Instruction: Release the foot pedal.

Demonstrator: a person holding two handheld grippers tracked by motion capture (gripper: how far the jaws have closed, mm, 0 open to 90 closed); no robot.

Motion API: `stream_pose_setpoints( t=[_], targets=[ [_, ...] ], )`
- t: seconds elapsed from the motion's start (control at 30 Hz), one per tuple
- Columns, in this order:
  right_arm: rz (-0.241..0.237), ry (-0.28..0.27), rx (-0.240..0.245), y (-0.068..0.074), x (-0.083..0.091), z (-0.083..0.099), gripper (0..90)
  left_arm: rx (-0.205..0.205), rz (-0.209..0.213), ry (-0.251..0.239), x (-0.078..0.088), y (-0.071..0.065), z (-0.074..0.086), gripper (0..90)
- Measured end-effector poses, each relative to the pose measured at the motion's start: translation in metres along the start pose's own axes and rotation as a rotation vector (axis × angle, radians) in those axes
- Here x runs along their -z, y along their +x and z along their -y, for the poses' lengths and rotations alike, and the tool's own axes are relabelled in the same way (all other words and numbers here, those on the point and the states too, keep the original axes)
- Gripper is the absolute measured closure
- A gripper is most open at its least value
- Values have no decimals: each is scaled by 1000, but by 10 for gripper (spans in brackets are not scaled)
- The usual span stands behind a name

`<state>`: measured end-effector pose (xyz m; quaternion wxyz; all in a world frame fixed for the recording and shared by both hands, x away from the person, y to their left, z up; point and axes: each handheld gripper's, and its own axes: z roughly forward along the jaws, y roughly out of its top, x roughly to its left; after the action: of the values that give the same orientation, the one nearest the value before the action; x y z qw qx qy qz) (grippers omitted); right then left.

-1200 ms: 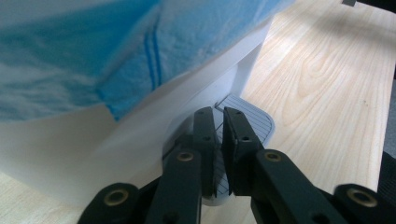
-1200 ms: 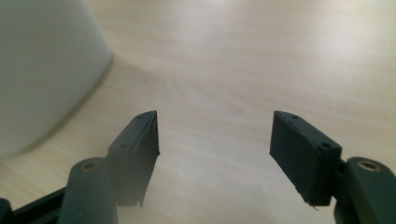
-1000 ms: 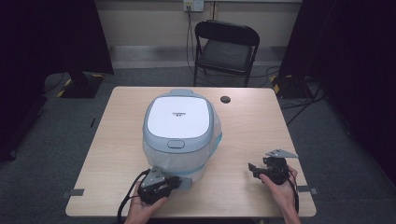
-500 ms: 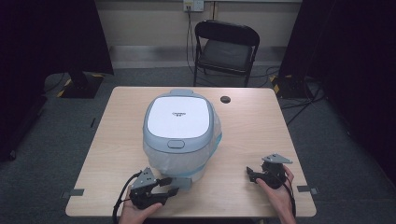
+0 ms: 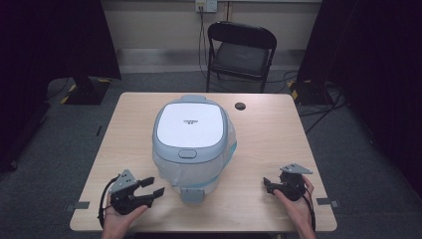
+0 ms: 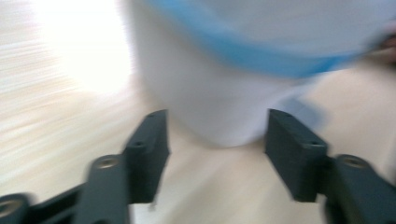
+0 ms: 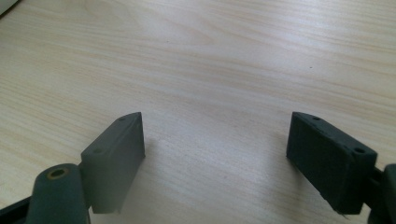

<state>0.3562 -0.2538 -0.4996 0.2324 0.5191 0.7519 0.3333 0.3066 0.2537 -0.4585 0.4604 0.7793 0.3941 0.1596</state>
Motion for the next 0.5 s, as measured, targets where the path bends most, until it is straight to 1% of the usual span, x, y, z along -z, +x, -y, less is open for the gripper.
stream_pose_setpoints(
  t=[0.03, 0.07, 0.1, 0.13, 0.2, 0.23, 0.27, 0.3, 0.33, 0.4, 0.43, 0.47, 0.5],
  targets=[
    [-1, 0, 0, 0, 0, 0, 181, 9, -15, 16, -1, 6, 1, 347],
    [0, 0, 0, 0, 0, 0, 181, 29, -37, 37, -2, 14, 3, 345],
    [1, 0, 0, 0, 0, 0, 181, 63, -62, 57, -4, 24, 6, 323],
    [1, 0, 0, 0, 0, 0, 181, 79, -76, 72, -5, 32, 8, 300],
    [2, 0, -1, 0, 0, 0, 181, 105, -119, 88, -7, 44, 11, 300],
    [2, 0, -1, 0, 0, 0, 181, 117, -130, 102, -8, 50, 13, 298],
    [0, 0, 0, 0, 0, 0, 182, 121, -143, 107, -9, 54, 14, 294],
    [1, 0, 0, 0, 0, 0, 182, 105, -201, 133, -11, 60, 16, 294],
    [3, 0, -1, -1, 0, 0, 181, 105, -230, 146, -11, 65, 17, 292],
    [6, 0, -2, -1, 0, 0, 182, 159, -212, 140, -10, 73, 19, 280],
    [6, 0, -2, -1, 0, 0, 182, 136, -254, 157, -12, 73, 20, 279],
    [6, 0, -2, -1, 0, 0, 181, 112, -268, 181, -14, 73, 21, 269],
    [7, 0, -1, -1, 0, 0, 181, 109, -264, 197, -15, 74, 22, 257]
  ],
)
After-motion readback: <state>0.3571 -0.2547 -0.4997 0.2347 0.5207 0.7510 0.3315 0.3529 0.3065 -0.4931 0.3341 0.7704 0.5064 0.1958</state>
